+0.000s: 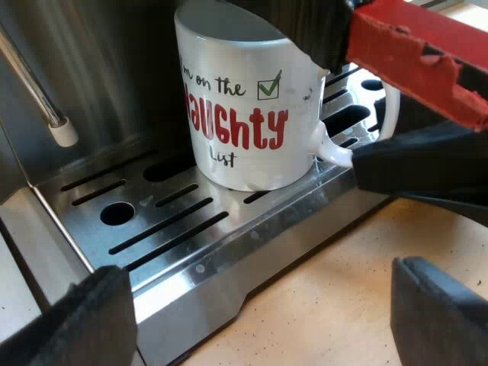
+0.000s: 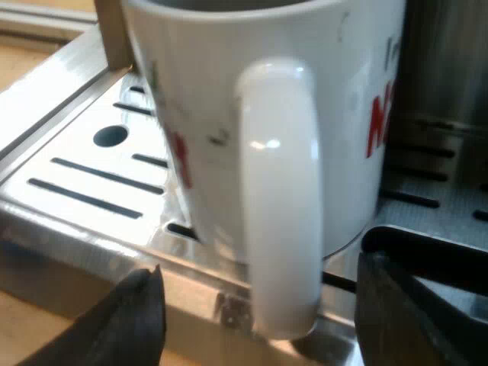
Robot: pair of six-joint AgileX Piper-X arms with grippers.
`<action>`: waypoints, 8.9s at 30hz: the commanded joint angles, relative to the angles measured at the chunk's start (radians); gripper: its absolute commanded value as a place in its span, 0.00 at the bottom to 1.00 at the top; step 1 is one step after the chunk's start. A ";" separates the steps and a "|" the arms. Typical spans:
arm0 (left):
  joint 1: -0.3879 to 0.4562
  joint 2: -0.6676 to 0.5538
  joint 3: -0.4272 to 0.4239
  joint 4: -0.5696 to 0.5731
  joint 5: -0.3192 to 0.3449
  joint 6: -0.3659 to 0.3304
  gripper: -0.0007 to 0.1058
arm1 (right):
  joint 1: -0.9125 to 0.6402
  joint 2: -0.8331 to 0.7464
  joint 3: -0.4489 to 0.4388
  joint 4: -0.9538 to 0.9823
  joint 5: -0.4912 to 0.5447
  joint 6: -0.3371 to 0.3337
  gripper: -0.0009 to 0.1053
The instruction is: Place mug into machine
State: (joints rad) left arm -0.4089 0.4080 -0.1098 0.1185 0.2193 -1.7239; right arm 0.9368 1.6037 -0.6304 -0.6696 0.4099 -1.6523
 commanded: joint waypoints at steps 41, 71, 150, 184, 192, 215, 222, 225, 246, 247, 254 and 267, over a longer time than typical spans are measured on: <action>-0.003 0.000 -0.007 -0.014 -0.006 -0.005 0.67 | -0.035 0.081 -0.250 0.251 0.035 -0.077 0.54; -0.003 -0.287 -0.299 0.467 -0.007 0.004 0.67 | 0.192 -0.526 -0.039 0.494 0.084 -0.021 0.27; -0.003 -0.316 -0.481 0.541 0.002 0.004 0.67 | 0.200 -0.240 -0.535 0.840 0.341 -0.031 0.07; 0.338 0.087 -0.870 0.617 0.036 -0.158 0.67 | -0.436 -0.823 -0.530 1.503 -0.085 -0.055 0.66; 0.351 0.075 -0.878 0.700 -0.009 -0.089 0.67 | -0.791 -0.874 -0.531 1.550 -0.239 -0.145 0.66; 0.351 -0.346 -0.882 1.035 -0.270 -0.072 0.67 | -0.965 -1.362 -0.531 1.824 -0.303 -0.159 0.66; 0.351 -0.510 -0.884 1.088 -0.270 -0.072 0.67 | -0.965 -1.530 -0.533 1.979 -0.303 -0.123 0.66; 0.351 -0.567 -0.884 1.129 -0.270 -0.070 0.67 | -0.965 -1.573 -0.533 2.000 -0.303 -0.123 0.66; 0.351 -0.562 -0.668 0.972 -0.246 -0.076 0.67 | -0.965 -1.657 -0.211 1.673 -0.342 -0.126 0.66; 0.351 -0.562 -0.653 0.957 -0.246 -0.073 0.67 | -0.965 -1.657 -0.197 1.664 -0.345 -0.126 0.66; 0.351 -0.560 -0.490 0.862 -0.246 -0.022 0.67 | -0.965 -1.656 0.003 1.630 -0.346 -0.156 0.66; 0.351 -0.560 -0.379 0.848 -0.246 -0.022 0.67 | -0.965 -1.654 0.133 1.640 -0.438 -0.214 0.66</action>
State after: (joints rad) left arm -0.0588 -0.0135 -0.4856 0.9834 -0.0211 -1.7499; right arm -0.0245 -0.0061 -0.4928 0.9756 -0.0180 -1.8554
